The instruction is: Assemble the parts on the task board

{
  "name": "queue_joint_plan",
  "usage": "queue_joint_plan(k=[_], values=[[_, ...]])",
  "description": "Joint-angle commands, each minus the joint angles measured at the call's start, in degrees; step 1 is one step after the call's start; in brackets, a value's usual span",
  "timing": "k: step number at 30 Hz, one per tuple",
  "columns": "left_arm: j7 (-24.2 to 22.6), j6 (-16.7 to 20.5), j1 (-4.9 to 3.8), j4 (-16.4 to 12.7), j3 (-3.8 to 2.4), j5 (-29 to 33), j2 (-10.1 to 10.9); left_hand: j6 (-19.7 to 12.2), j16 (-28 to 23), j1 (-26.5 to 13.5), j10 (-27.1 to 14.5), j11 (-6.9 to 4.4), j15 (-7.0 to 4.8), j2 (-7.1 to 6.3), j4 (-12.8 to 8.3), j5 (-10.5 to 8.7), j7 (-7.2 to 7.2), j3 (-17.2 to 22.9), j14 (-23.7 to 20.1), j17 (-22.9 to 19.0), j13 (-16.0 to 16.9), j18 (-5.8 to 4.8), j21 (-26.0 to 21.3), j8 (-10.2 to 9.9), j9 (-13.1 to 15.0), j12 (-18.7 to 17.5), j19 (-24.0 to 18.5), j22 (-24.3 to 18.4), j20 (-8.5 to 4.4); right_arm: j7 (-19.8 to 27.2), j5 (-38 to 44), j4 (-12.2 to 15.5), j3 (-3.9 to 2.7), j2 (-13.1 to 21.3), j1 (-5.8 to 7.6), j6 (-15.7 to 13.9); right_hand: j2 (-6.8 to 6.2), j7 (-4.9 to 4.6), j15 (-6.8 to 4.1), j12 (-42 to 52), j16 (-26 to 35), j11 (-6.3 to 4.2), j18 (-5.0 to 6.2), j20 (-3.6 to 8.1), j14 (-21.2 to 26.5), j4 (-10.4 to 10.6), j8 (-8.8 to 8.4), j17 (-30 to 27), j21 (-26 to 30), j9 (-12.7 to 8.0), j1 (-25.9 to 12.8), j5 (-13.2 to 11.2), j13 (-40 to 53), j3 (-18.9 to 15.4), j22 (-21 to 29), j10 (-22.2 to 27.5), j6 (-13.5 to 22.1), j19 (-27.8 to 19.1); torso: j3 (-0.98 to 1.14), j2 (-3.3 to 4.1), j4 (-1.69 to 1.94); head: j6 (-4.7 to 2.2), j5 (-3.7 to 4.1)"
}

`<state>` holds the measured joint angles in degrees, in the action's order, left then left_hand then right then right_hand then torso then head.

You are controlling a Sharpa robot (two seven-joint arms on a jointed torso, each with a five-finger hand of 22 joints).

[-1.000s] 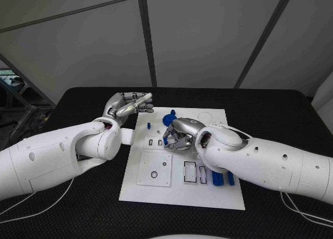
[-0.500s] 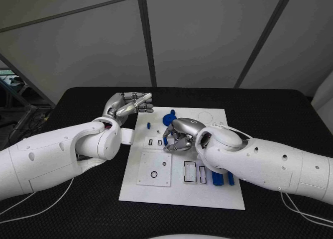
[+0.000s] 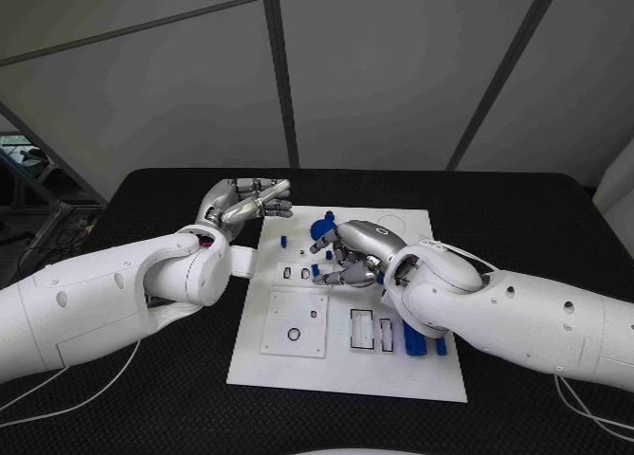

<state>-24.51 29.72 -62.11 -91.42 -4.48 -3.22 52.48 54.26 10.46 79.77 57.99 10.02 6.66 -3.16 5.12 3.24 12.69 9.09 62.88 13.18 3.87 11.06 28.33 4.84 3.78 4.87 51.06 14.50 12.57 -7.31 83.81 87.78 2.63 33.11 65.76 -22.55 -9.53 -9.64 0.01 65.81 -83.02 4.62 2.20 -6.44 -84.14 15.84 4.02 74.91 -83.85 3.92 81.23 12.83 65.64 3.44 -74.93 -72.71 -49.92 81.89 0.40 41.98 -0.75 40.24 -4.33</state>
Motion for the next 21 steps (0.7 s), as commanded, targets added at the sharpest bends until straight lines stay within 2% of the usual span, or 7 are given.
queue_joint_plan(k=[1, 6, 9, 11, 13, 19, 21], values=[[1.7, -0.8, -0.09, 0.2, -0.04, -2.2, 0.1, 0.7, 1.1, -0.4, 0.5, -0.43, -0.34, 0.47, -0.6, -0.24, -0.09, 0.0, 1.2, 0.7, 0.0, -0.61, 1.5, -0.4, 0.0, -0.3, 1.3, 0.8, -0.26, 10.0, -5.6, 2.0, -0.06, 2.1, 0.1, -3.4, 0.04, 0.14, 0.26, 0.3, -0.2, -0.09, 0.49, -0.23, -3.3, 0.0, 0.38, 3.7, 0.2, 0.1, 0.7, 0.3, 0.2, 0.2, -4.6, -0.5, 0.0, -0.3, 0.07, -0.15, -0.32, -0.36, -0.2], [7.8, -2.8, -0.1, 0.5, -0.06, -8.0, 0.6, 4.3, 6.5, -2.0, 8.2, -2.72, -2.63, 0.49, 0.0, -0.11, -1.67, -0.5, 6.8, 3.8, 1.9, -0.44, 6.2, 1.3, 0.7, 3.4, 4.7, 3.5, -2.04, 16.1, -12.8, 4.6, -0.66, 6.7, 0.89, -2.7, 1.19, 0.58, -0.11, -2.0, 3.2, -0.54, 1.73, 0.03, -1.9, -0.8, 1.84, -1.3, 3.4, 0.6, 2.5, 1.1, -2.0, 0.8, 0.3, 1.4, -2.4, -4.4, 0.1, -0.67, -0.47, -0.6, -0.23], [14.9, -7.4, -0.26, 0.6, -0.09, -14.4, 1.2, 6.3, 12.0, -2.9, 13.0, -4.66, -4.49, 0.4, 0.8, 0.19, -3.5, 0.9, 9.3, 7.3, 3.9, -0.55, 10.0, 2.7, 1.4, 6.4, 5.9, 6.0, -3.71, 19.2, -19.4, 5.6, -1.52, 9.6, 1.86, -1.1, 2.89, 1.46, -0.9, -12.5, 15.5, -1.36, 4.29, 0.72, 3.3, -1.9, 3.74, -16.3, 11.5, 1.1, 4.4, 1.8, -11.4, 2.3, 11.1, 6.6, -7.0, -13.0, 0.2, -1.14, -0.43, -0.6, -0.3], [21.5, -12.0, -0.84, 0.8, -0.13, -20.4, 1.6, 6.6, 20.7, -3.9, 14.3, -5.8, -5.71, 0.32, 2.0, 0.63, -4.62, 3.0, 8.6, 13.6, 7.4, -1.07, 15.7, 3.9, 2.3, 10.0, 5.8, 10.2, -5.13, 20.6, -25.1, 5.5, -1.97, 11.6, 3.17, 0.1, 3.31, 1.72, -1.15, -27.7, 33.4, -2.09, 7.26, 1.21, 9.3, -1.9, 3.53, -34.2, 24.2, 0.8, 5.6, 1.8, -23.8, 4.1, 26.0, 10.4, -8.6, -23.9, 0.36, -1.48, -0.47, -0.62, -0.27], [25.5, -14.8, -1.35, 1.0, -0.14, -24.0, 1.6, 7.3, 25.3, -4.9, 16.0, -6.74, -6.34, -0.23, 2.6, 0.27, -4.84, 2.9, 10.4, 16.4, 9.4, -0.71, 18.3, 4.9, 2.9, 12.7, 6.5, 12.0, -5.76, 21.2, -28.5, 4.9, -2.16, 12.7, 4.06, 0.8, 2.96, 1.84, -0.96, -34.6, 41.8, -1.64, 8.33, 0.93, 12.3, -1.5, 2.93, -39.7, 32.2, 0.5, 6.1, 1.8, -29.4, 5.4, 33.9, 9.1, -8.8, -29.3, 0.51, -1.81, -0.59, -0.46, -0.31], [38.0, -21.9, -3.4, 1.9, -0.14, -33.0, 1.0, 6.6, 68.4, -5.0, 13.7, -8.58, -8.95, -1.29, 2.5, -0.06, -6.7, 3.5, 23.3, 61.5, 22.0, -5.52, 45.2, 9.1, 6.7, 26.1, 24.5, 46.4, -8.54, 22.3, -36.8, 1.1, -2.44, 14.8, 6.14, 2.6, 2.09, -0.07, 2.22, -53.4, 62.7, 0.25, 8.31, -2.05, 16.1, -0.3, 0.91, -51.9, 46.3, 0.0, 6.8, 1.9, -46.6, 9.9, 43.5, 4.6, -9.4, -31.3, 0.95, -2.74, -0.69, 0.32, -0.68], [41.1, -23.6, -4.06, 2.2, -0.12, -35.1, 0.5, 6.0, 70.9, -5.5, 12.9, -8.9, -9.18, -1.13, 2.9, -0.11, -6.86, 3.2, 24.2, 64.5, 24.6, -6.88, 49.9, 10.0, 7.6, 29.0, 29.0, 54.0, -8.83, 22.4, -38.4, 0.0, -2.46, 15.0, 6.46, 2.7, 1.55, -0.34, 2.83, -56.2, 65.9, 0.55, 8.37, -2.49, 16.0, -0.3, 0.47, -53.9, 48.6, 0.0, 6.1, 2.1, -49.4, 10.1, 45.4, 4.5, -9.5, -30.4, 1.1, -2.97, -0.62, 0.48, -0.73]])
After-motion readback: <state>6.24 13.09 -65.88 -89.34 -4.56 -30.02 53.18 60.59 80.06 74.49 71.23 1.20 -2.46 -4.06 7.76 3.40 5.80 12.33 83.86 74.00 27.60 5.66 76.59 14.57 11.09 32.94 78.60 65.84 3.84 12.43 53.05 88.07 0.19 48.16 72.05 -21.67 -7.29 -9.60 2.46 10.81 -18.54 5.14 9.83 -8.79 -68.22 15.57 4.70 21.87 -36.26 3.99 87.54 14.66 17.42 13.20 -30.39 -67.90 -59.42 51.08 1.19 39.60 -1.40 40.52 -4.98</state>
